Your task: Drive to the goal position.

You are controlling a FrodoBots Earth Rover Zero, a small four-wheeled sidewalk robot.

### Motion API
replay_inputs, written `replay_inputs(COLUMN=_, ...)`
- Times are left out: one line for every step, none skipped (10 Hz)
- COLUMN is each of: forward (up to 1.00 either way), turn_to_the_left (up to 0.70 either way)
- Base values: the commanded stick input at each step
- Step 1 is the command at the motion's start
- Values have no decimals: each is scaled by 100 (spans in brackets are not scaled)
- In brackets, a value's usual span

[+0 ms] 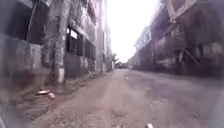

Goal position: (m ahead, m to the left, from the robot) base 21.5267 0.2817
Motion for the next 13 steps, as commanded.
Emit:
replay_inputs(forward=100, turn_to_the_left=0)
replay_inputs(forward=100, turn_to_the_left=0)
replay_inputs(forward=100, turn_to_the_left=0)
replay_inputs(forward=100, turn_to_the_left=-1)
replay_inputs(forward=100, turn_to_the_left=-3)
replay_inputs(forward=100, turn_to_the_left=-18)
replay_inputs(forward=100, turn_to_the_left=-37)
replay_inputs(forward=100, turn_to_the_left=-40)
replay_inputs(forward=100, turn_to_the_left=-40)
replay_inputs(forward=100, turn_to_the_left=0)
replay_inputs(forward=100, turn_to_the_left=0)
replay_inputs(forward=100, turn_to_the_left=0)
replay_inputs(forward=100, turn_to_the_left=0)
